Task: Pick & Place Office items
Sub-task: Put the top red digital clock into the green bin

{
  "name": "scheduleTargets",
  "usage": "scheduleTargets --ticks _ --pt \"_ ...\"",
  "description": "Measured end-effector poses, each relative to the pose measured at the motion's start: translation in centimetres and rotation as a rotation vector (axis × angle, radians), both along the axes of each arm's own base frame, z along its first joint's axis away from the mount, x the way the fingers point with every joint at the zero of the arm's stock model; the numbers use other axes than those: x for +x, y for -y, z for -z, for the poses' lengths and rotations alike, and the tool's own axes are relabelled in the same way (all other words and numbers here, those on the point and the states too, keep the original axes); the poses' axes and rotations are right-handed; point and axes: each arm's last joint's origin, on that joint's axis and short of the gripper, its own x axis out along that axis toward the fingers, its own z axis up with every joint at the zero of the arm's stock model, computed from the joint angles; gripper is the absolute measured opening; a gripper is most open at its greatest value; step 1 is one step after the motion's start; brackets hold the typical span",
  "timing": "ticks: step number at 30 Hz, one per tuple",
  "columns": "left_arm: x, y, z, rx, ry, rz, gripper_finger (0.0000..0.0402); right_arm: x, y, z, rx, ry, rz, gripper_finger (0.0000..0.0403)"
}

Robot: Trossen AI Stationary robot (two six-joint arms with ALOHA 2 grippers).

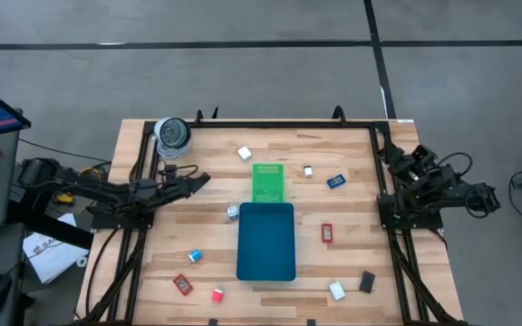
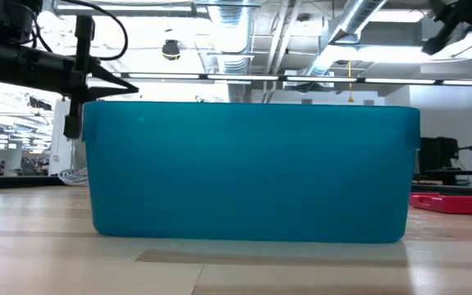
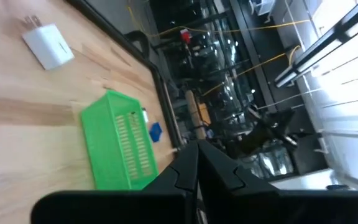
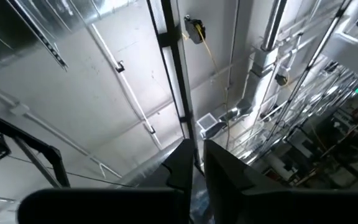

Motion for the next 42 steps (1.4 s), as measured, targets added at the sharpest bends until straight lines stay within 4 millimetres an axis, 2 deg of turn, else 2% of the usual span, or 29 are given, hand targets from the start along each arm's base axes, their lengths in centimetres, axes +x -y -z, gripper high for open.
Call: scheduleTargets --ticks 5,10,15,18,23,26,29,32,36,39,42 --pt "0.5 0.1 -0.7 0.036 0.079 0.029 0.0002 -0.4 0.0 -0.3 -0.013 0.049 -0.012 0.0033" --pt "0.6 0.6 -2.7 0.255 0.226 0.162 0.0002 -0.6 0.0 -0.8 -0.014 0.073 -0.004 0.0033" --pt "0.4 0.5 -3.1 0.308 0.242 0.113 0.0002 -0.6 0.1 -2.4 0.015 0.07 -0.008 0.0033" --pt "0.3 0.5 -3.4 0.314 0.277 0.125 0.0002 0.1 0.0 -4.0 -0.018 0.034 0.018 0.0033" --pt "0.6 0.5 -5.1 0.363 0.342 0.11 0.0007 2.7 -0.2 -6.9 -0.086 -0.083 0.009 0.0033" --pt "0.9 0.2 -6.0 0.379 0.37 0.113 0.0033 4.6 -0.3 -8.3 -0.084 -0.209 0.003 0.0033" --pt "1.2 -0.1 -7.3 0.4 0.416 0.11 0.0079 6.1 -0.5 -10.3 -0.06 -0.316 -0.022 0.0033" --pt "1.0 -0.5 -9.6 0.475 0.492 0.051 0.0135 7.3 -1.0 -12.6 -0.032 -0.416 -0.046 0.0035" --pt "-0.1 -0.8 -12.9 0.658 0.536 -0.069 0.0199 7.8 -1.7 -16.2 0.029 -0.571 -0.066 0.0036" --pt "-1.0 -1.0 -14.9 0.756 0.53 -0.128 0.0224 7.8 -2.3 -18.8 0.049 -0.685 -0.103 0.0036" --pt "-1.7 -1.3 -16.8 0.783 0.48 -0.149 0.0226 8.1 -2.9 -20.9 0.047 -0.832 -0.147 0.0036"
